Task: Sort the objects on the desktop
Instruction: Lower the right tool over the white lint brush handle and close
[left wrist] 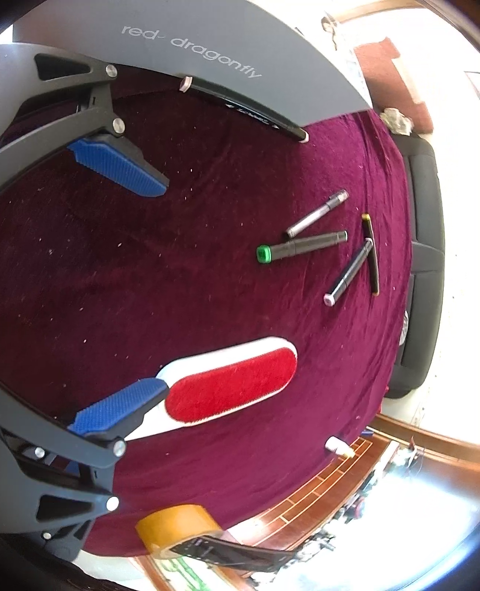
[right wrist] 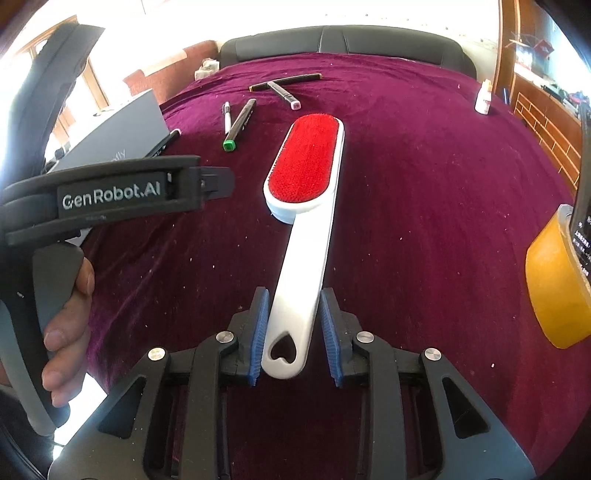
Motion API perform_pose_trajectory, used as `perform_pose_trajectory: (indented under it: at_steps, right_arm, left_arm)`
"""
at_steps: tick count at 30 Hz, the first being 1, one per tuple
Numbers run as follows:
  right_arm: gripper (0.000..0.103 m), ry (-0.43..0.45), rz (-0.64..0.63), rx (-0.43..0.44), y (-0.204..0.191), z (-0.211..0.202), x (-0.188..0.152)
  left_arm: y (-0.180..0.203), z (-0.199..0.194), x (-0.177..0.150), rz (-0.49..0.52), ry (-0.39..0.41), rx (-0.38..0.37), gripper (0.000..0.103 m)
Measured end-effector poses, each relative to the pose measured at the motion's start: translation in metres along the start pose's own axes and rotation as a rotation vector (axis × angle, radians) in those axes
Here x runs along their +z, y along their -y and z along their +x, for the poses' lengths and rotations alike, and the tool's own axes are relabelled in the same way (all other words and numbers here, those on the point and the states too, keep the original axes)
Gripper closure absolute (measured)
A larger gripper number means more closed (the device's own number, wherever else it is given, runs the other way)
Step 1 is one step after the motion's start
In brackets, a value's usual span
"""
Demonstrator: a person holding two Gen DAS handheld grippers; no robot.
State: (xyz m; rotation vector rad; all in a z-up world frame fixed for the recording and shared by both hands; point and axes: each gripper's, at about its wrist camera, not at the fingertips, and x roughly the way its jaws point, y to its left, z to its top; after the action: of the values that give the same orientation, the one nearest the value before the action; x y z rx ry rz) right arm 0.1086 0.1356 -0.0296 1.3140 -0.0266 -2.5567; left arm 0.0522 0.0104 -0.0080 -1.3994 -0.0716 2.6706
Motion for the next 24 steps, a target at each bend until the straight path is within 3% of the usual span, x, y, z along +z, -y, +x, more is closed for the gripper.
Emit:
perform_pose_trajectory:
  at_steps: [6, 9, 14, 15, 17, 19, 24]
  right_arm:
    - [0.073, -0.015, -0.021, -0.028, -0.005, 0.003, 0.003]
    - [0.064, -0.031, 0.0, -0.012, -0.002, 0.006, 0.01]
    - [0.058, -0.04, 0.002, -0.043, -0.007, 0.016, 0.025]
    - [0.059, -0.047, 0.002, -0.055, -0.007, 0.019, 0.026]
    - [0.074, -0.042, -0.021, -0.097, -0.011, 0.022, 0.029]
    - [0.074, -0.041, -0.024, -0.13, -0.012, 0.023, 0.031]
    - [0.075, -0.024, 0.007, -0.098, -0.007, 0.017, 0.03]
  left_arm:
    - [0.007, 0.009, -0.002, 0.035, -0.018, 0.008, 0.0]
    - [0.008, 0.014, 0.001, 0.035, -0.032, -0.006, 0.0]
    - [0.003, 0.014, 0.011, 0.022, -0.039, -0.043, 0.0]
    - [0.003, 0.015, 0.012, 0.021, -0.042, -0.045, 0.0]
    - [0.0, 0.018, 0.015, 0.014, -0.051, -0.058, 0.0]
    - [-0.002, 0.022, 0.017, 0.005, -0.062, -0.083, 0.0]
    - [-0.003, 0.029, 0.02, -0.032, -0.078, -0.168, 0.0]
